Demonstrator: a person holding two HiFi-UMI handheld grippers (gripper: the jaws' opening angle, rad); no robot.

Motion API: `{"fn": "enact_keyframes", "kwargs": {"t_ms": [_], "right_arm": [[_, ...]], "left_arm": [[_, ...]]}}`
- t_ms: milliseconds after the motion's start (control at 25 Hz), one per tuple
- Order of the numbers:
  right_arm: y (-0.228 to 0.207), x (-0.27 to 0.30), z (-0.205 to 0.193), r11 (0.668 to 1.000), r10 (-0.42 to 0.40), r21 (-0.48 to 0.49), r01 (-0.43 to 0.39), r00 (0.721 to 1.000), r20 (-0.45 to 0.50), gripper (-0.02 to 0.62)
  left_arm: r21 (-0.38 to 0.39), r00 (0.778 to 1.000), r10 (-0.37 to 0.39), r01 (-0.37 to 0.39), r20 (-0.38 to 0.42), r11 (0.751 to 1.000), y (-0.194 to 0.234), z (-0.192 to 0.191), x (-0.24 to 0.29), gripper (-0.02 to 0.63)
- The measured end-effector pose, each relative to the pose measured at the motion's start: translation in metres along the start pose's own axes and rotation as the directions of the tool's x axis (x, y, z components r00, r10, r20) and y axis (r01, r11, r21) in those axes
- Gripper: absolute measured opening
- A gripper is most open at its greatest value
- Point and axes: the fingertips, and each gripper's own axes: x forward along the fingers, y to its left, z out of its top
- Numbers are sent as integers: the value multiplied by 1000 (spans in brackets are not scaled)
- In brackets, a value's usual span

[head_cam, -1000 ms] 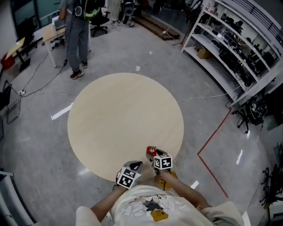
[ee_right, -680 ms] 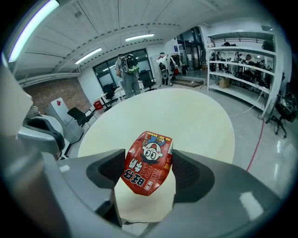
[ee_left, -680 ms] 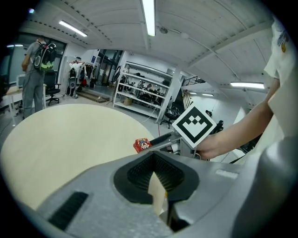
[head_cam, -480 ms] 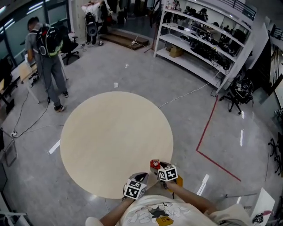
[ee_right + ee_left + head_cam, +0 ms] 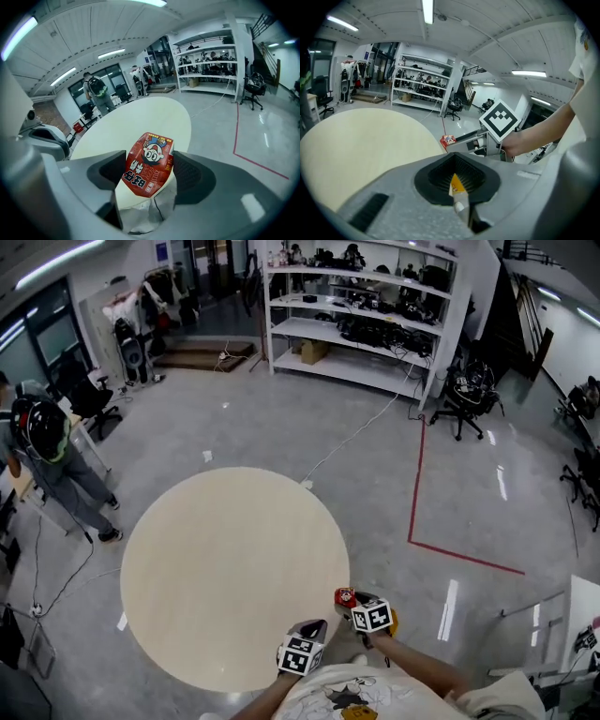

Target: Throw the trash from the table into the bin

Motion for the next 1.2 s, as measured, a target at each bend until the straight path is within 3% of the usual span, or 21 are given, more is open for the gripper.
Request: {"fn": "enact_keyframes", "kwargs": {"t_ms": [280,640,1200], "right_arm": [[-53,-48,-18,989,-87,122,83,996,35,324],[-118,-92,-51,944,-211,273,184,975,74,324],[-178,-141,-104,884,-286,407,231,955,77,324]], "left_arm": [[75,995,-78,83,-58,994,-41,18,27,6],[173,974,-175,199,-145,965,-88,18,72,6],[244,952,-219,269,-214,932,-145,29,118,6]]}}
